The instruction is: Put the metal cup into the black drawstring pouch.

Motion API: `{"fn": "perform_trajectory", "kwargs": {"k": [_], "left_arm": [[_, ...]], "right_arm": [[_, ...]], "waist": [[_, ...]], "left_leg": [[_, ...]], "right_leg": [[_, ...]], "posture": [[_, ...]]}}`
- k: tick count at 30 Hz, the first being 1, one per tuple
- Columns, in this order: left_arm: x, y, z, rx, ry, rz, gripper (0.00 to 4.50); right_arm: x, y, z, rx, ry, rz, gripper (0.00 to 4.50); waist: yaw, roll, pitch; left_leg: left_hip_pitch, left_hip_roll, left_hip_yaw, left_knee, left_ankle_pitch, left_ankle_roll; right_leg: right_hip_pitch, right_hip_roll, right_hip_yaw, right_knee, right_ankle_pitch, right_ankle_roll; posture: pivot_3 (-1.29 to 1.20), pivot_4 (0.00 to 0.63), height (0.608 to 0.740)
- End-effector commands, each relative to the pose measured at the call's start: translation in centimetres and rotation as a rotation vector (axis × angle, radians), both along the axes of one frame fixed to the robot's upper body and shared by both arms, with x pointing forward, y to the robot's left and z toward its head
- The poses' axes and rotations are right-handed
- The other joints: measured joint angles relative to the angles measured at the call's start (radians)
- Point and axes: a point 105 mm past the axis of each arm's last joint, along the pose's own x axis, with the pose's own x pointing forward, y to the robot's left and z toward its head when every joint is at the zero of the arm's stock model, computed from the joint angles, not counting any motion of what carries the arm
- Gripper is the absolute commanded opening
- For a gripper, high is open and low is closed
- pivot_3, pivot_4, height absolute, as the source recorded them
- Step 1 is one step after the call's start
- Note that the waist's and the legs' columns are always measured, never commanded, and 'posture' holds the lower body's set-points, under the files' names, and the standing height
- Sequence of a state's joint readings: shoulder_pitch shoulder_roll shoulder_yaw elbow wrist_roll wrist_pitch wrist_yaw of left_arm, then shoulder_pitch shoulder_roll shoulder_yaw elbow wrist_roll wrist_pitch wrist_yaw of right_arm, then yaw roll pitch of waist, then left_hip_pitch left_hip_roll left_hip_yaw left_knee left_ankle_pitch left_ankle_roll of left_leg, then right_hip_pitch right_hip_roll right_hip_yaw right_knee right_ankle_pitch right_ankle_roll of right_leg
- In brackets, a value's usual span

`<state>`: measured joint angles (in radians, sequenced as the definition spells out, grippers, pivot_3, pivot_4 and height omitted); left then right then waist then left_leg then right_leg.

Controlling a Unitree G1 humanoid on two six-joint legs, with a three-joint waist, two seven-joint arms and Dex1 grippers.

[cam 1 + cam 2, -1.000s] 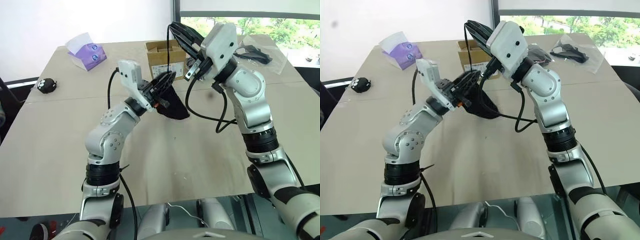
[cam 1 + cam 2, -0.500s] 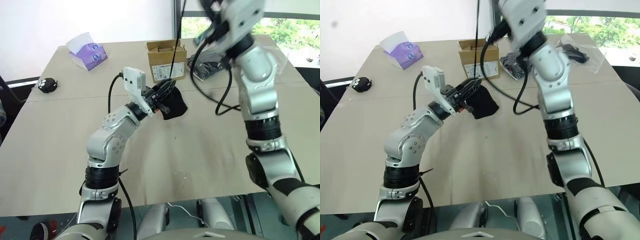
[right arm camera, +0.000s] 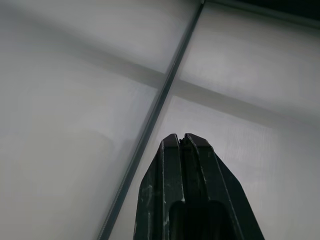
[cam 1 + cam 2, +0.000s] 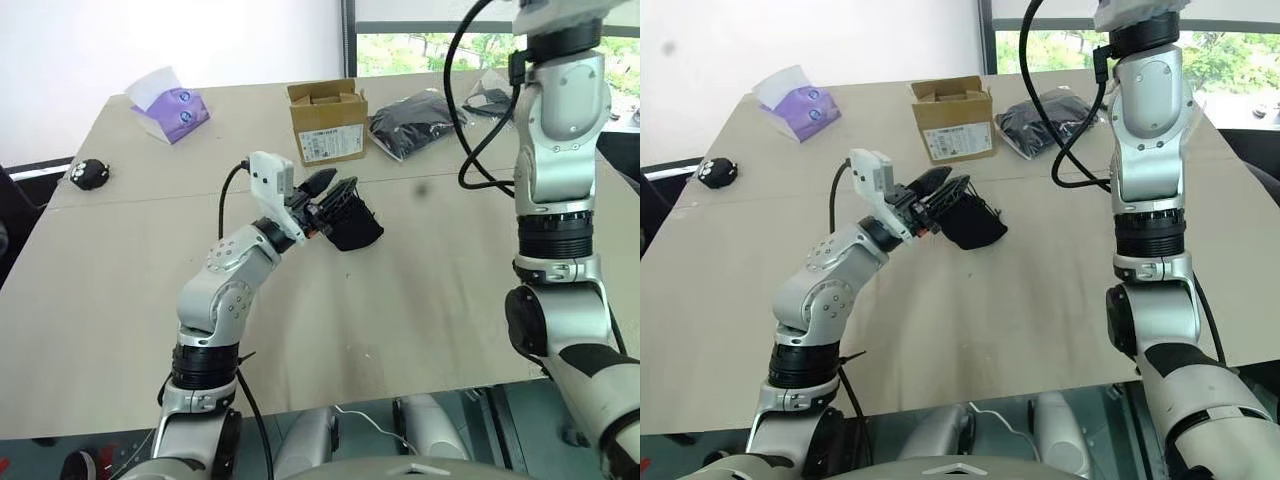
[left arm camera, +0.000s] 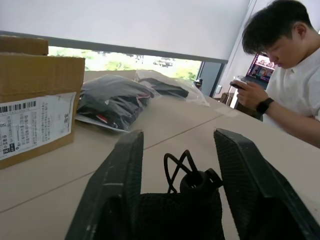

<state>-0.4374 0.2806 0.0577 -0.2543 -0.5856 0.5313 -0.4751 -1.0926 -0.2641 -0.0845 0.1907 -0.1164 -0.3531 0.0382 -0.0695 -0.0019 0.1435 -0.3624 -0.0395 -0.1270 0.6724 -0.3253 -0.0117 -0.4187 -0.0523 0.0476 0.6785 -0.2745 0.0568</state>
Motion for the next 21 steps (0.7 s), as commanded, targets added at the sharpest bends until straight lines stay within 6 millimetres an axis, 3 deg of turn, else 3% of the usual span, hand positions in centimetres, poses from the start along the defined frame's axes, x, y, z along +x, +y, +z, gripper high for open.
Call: {"fn": "perform_trajectory", "kwargs": {"k": [1, 5, 8, 12, 15, 18, 21], "left_arm": [[-2.0, -0.4, 2.1, -0.057, -0.061, -0.106, 2.2], [-2.4, -0.2, 2.2, -0.054, -0.046, -0.121, 2.2], [-2.4, 1.1, 3.4, -0.06, -0.079, -0.099, 2.2], [-1.7, 4.6, 6.0, -0.191, -0.111, -0.012, 2.2], [-0.6, 7.6, 5.1, -0.176, -0.069, 0.119, 2.2], [-0.8, 10.1, 2.3, -0.109, 0.002, 0.23, 2.2], [-2.2, 11.4, -2.0, 0.042, 0.088, 0.295, 2.2]], "right_arm": [[-0.6, -0.2, 0.4, 0.011, -0.014, 0.026, 0.0], [0.4, -0.3, -0.5, 0.031, 0.065, 0.066, 0.0], [1.4, -0.3, -1.6, 0.033, 0.136, 0.088, 0.0], [2.7, -0.9, -3.4, 0.024, 0.23, 0.068, 0.0], [3.9, -1.5, -5.7, -0.013, 0.348, 0.081, 0.0], [5.1, -1.8, -11.1, -0.055, 0.638, 0.274, 0.0], [4.0, -2.9, -18.0, -0.151, 0.912, 0.436, 0.0]], "waist": [[0.0, 0.0, 0.0], [0.0, 0.0, 0.0], [-0.003, 0.0, 0.0], [0.0, 0.0, 0.0], [0.0, 0.0, 0.0], [-0.001, 0.0, 0.0], [0.001, 0.0, 0.0]], "left_leg": [[0.0, 0.0, 0.0, 0.0, 0.0, 0.0], [0.0, 0.0, -0.001, 0.0, 0.0, 0.0], [0.0, 0.0, 0.0, 0.0, 0.0, 0.0], [0.0, 0.001, 0.0, 0.0, 0.0, 0.0], [0.0, 0.0, 0.0, 0.0, 0.0, 0.0], [0.0, 0.0, -0.001, 0.0, 0.0, 0.0], [0.0, 0.001, -0.003, -0.002, 0.0, 0.0]], "right_leg": [[0.0, 0.0, 0.0, 0.0, 0.0, 0.0], [0.0, 0.0, -0.001, 0.0, 0.0, 0.0], [0.0, 0.0, 0.0, 0.0, 0.0, 0.0], [0.0, 0.0, 0.0, 0.0, 0.0, 0.0], [0.0, 0.0, -0.001, 0.0, 0.0, 0.0], [0.001, 0.001, -0.001, -0.001, 0.0, 0.0], [0.0, -0.001, -0.002, -0.002, 0.0, 0.0]], "posture": [[0.0, 0.15, 0.74], [0.0, 0.15, 0.74], [0.0, 0.15, 0.74], [0.0, 0.15, 0.74], [0.0, 0.15, 0.74], [0.0, 0.15, 0.74], [0.0, 0.15, 0.74]]}}
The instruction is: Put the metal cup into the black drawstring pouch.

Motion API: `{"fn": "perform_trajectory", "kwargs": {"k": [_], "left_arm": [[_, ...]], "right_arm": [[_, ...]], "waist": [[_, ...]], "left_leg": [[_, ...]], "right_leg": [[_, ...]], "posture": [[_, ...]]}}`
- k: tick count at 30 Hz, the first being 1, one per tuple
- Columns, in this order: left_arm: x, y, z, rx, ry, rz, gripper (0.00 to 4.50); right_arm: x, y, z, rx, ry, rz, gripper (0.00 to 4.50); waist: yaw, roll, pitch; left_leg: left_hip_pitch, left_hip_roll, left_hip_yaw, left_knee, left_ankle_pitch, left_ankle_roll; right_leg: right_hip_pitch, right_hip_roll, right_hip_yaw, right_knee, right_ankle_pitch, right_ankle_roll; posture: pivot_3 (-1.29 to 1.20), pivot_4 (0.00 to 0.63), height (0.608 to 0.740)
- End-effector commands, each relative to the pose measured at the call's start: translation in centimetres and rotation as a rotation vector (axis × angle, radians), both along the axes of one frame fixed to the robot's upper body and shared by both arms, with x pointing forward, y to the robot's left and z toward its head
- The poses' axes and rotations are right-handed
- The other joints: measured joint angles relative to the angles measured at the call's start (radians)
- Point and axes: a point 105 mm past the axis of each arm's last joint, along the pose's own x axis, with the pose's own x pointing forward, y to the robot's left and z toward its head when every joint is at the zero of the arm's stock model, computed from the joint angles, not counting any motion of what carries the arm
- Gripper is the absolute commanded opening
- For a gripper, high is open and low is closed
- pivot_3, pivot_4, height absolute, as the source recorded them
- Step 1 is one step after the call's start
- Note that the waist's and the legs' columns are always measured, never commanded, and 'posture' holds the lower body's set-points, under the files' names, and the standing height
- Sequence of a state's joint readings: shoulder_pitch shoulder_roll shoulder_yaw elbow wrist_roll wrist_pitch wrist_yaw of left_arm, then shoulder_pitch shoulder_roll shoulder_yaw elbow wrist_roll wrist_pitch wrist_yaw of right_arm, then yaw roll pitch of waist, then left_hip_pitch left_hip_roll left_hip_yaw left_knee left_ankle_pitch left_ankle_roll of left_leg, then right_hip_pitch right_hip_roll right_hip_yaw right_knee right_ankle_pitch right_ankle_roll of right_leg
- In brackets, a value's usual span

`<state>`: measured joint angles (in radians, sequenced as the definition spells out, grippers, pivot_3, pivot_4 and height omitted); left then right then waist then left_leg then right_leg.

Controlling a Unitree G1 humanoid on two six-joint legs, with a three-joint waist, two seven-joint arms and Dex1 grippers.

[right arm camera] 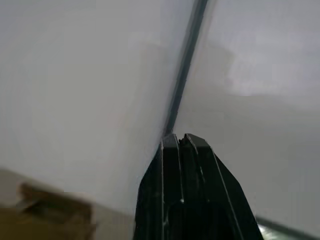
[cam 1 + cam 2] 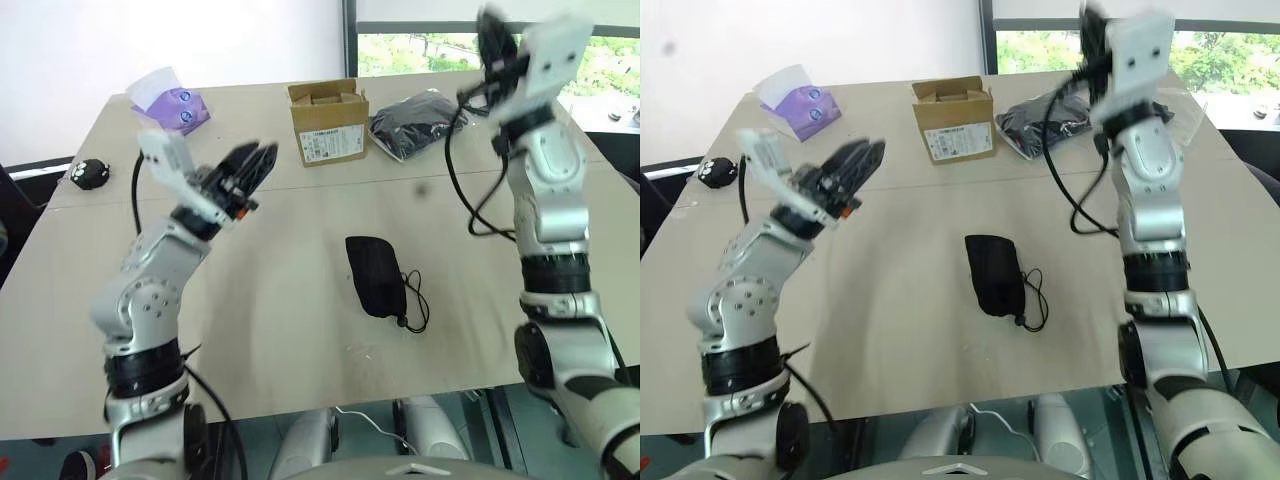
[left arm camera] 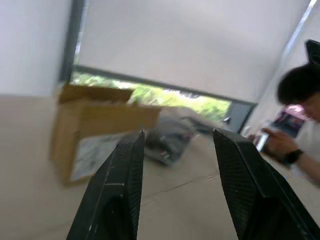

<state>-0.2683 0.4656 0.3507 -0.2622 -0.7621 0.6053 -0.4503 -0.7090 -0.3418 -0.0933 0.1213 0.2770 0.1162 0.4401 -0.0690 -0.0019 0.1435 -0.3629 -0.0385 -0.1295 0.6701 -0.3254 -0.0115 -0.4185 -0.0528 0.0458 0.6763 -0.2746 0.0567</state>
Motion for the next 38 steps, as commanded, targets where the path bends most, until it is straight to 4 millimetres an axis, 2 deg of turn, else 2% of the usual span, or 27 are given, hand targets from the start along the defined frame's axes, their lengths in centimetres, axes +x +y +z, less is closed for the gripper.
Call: {"fn": "perform_trajectory", "kwargs": {"k": [1, 2, 3, 7, 8, 9, 11, 13, 15, 17, 19, 25, 26, 28, 29, 30, 32, 38], "left_arm": [[-2.0, 0.9, -2.9, 0.157, 0.042, 0.048, 2.2], [-3.1, 1.0, -4.9, 0.193, 0.095, 0.055, 2.29], [-4.0, 1.1, -6.1, 0.214, 0.126, 0.056, 2.34], [-7.7, -0.1, -9.6, 0.28, 0.212, 0.01, 2.34], [-8.3, -0.2, -10.1, 0.302, 0.217, 0.014, 2.34], [-9.0, -0.3, -10.3, 0.318, 0.22, 0.016, 2.34], [-9.9, -0.4, -10.6, 0.361, 0.213, 0.029, 2.34], [-10.4, -0.4, -10.7, 0.384, 0.209, 0.03, 2.34], [-11.2, -0.7, -10.9, 0.389, 0.21, 0.001, 2.34], [-11.8, -0.9, -11.1, 0.412, 0.204, -0.016, 2.34], [-12.0, -0.9, -11.2, 0.426, 0.197, -0.012, 2.34], [-12.5, -0.7, -11.6, 0.413, 0.203, -0.03, 2.34], [-12.6, -0.9, -11.4, 0.406, 0.193, -0.044, 2.88], [-12.6, -1.0, -11.2, 0.424, 0.174, -0.062, 3.57], [-12.6, -1.0, -11.2, 0.428, 0.169, -0.063, 3.75], [-12.5, -0.8, -11.2, 0.441, 0.162, -0.045, 4.42], [-12.2, -0.5, -11.5, 0.492, 0.151, -0.013, 4.48], [-12.5, -1.0, -11.7, 0.476, 0.158, -0.051, 4.48]], "right_arm": [[-2.1, -2.0, -4.3, -0.073, 0.137, 0.116, 0.0], [-2.5, -3.7, -6.5, -0.106, 0.191, 0.082, 0.26], [-2.9, -4.8, -7.8, -0.126, 0.223, 0.059, 0.55], [-5.4, -6.9, -11.9, -0.168, 0.358, 0.107, 1.89], [-6.2, -7.1, -12.5, -0.146, 0.386, 0.146, 2.34], [-7.3, -7.6, -13.6, -0.124, 0.432, 0.179, 3.18], [-9.2, -8.2, -15.3, -0.101, 0.51, 0.246, 3.38], [-10.9, -8.4, -16.2, -0.093, 0.532, 0.317, 4.19], [-12.7, -8.9, -16.6, -0.157, 0.454, 0.352, 4.19], [-13.7, -9.4, -17.8, -0.172, 0.519, 0.374, 4.19], [-13.9, -10.4, -18.9, -0.183, 0.591, 0.344, 4.19], [-14.1, -11.7, -19.7, -0.249, 0.568, 0.315, 4.19], [-14.1, -11.8, -19.8, -0.255, 0.565, 0.311, 4.25], [-14.2, -11.8, -19.8, -0.253, 0.559, 0.31, 4.25], [-14.2, -11.9, -19.8, -0.251, 0.557, 0.31, 4.25], [-14.1, -11.9, -19.7, -0.25, 0.553, 0.307, 4.25], [-14.1, -12.0, -19.7, -0.249, 0.546, 0.305, 4.25], [-14.0, -11.9, -19.2, -0.243, 0.52, 0.32, 4.25]], "waist": [[0.004, 0.0, 0.0], [0.006, 0.001, 0.0], [0.009, 0.002, 0.0], [0.017, 0.003, 0.002], [0.027, 0.002, 0.002], [0.03, 0.003, 0.003], [0.034, 0.003, 0.002], [0.042, 0.003, 0.002], [0.048, 0.003, 0.003], [0.05, 0.003, 0.003], [0.051, 0.003, 0.003], [0.055, 0.003, 0.003], [0.055, 0.003, 0.003], [0.056, 0.002, 0.003], [0.056, 0.002, 0.003], [0.056, 0.002, 0.003], [0.057, 0.002, 0.003], [0.057, 0.002, 0.003]], "left_leg": [[0.0, 0.0, 0.0, 0.0, 0.0, 0.0], [-0.001, 0.0, -0.001, 0.0, 0.0, 0.0], [-0.001, 0.0, -0.001, -0.001, 0.0, 0.0], [-0.001, -0.001, 0.001, -0.001, -0.001, 0.001], [0.0, 0.0, 0.001, 0.0, -0.001, 0.001], [0.005, 0.002, 0.001, -0.001, -0.001, 0.001], [0.006, 0.002, 0.002, 0.0, -0.001, 0.001], [0.009, 0.003, 0.001, 0.0, -0.001, 0.001], [0.008, 0.003, 0.002, -0.001, -0.001, 0.002], [0.008, 0.003, 0.003, -0.001, -0.002, 0.003], [0.009, 0.003, 0.005, -0.001, -0.002, 0.003], [0.018, 0.004, 0.003, -0.002, -0.004, 0.007], [0.018, 0.004, 0.003, -0.002, -0.004, 0.007], [0.018, 0.004, 0.003, -0.001, -0.004, 0.007], [0.018, 0.004, 0.003, -0.001, -0.004, 0.006], [0.018, 0.004, 0.003, -0.001, -0.004, 0.006], [0.018, 0.004, 0.003, -0.001, -0.003, 0.006], [0.018, 0.004, 0.003, -0.001, -0.004, 0.006]], "right_leg": [[0.0, 0.0, 0.0, 0.0, 0.0, 0.0], [-0.001, 0.0, -0.001, -0.001, 0.0, 0.0], [0.0, -0.001, -0.001, -0.003, 0.0, 0.0], [0.001, -0.002, 0.0, -0.005, 0.0, 0.0], [0.001, -0.002, 0.0, -0.003, 0.0, 0.0], [0.007, -0.001, 0.001, -0.003, 0.0, 0.0], [0.007, 0.0, 0.0, -0.001, 0.001, -0.001], [0.012, 0.0, -0.001, -0.004, 0.0, -0.001], [0.012, 0.0, -0.001, -0.006, 0.0, -0.001], [0.012, 0.0, 0.0, -0.007, 0.0, -0.001], [0.012, 0.0, 0.001, -0.007, 0.001, -0.001], [0.024, 0.002, -0.001, -0.012, 0.0, -0.001], [0.024, 0.002, -0.001, -0.012, 0.0, -0.001], [0.025, 0.001, -0.001, -0.013, 0.001, -0.001], [0.025, 0.001, -0.001, -0.013, 0.001, -0.001], [0.025, 0.001, -0.001, -0.013, 0.001, -0.001], [0.025, 0.001, -0.001, -0.013, 0.001, -0.001], [0.025, 0.001, -0.001, -0.014, 0.001, -0.001]], "posture": [[0.0, 0.15, 0.74], [0.0, 0.15, 0.74], [0.0, 0.15, 0.74], [0.0, 0.15, 0.74], [0.0, 0.15, 0.74], [0.0, 0.15, 0.74], [0.0, 0.15, 0.74], [0.0, 0.15, 0.74], [0.0, 0.15, 0.74], [0.0, 0.15, 0.74], [0.0, 0.15, 0.74], [0.0, 0.15, 0.74], [0.0, 0.15, 0.74], [0.0, 0.15, 0.74], [0.0, 0.15, 0.74], [0.0, 0.15, 0.74], [0.0, 0.15, 0.74], [0.0, 0.15, 0.74]]}}
